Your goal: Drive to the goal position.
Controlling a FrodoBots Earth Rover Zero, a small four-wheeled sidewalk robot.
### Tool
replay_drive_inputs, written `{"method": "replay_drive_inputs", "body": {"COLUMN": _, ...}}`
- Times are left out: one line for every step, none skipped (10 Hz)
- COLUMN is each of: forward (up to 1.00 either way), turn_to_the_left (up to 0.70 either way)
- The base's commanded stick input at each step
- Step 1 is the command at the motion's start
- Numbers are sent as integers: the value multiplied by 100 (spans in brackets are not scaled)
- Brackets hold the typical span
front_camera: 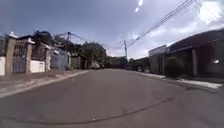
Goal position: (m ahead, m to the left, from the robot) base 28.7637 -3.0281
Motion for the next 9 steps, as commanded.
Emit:
{"method": "replay_drive_inputs", "body": {"forward": 45, "turn_to_the_left": 0}}
{"method": "replay_drive_inputs", "body": {"forward": 45, "turn_to_the_left": 0}}
{"method": "replay_drive_inputs", "body": {"forward": 45, "turn_to_the_left": 0}}
{"method": "replay_drive_inputs", "body": {"forward": 45, "turn_to_the_left": 0}}
{"method": "replay_drive_inputs", "body": {"forward": 45, "turn_to_the_left": 0}}
{"method": "replay_drive_inputs", "body": {"forward": 45, "turn_to_the_left": 0}}
{"method": "replay_drive_inputs", "body": {"forward": 45, "turn_to_the_left": 0}}
{"method": "replay_drive_inputs", "body": {"forward": 45, "turn_to_the_left": 0}}
{"method": "replay_drive_inputs", "body": {"forward": 45, "turn_to_the_left": 0}}
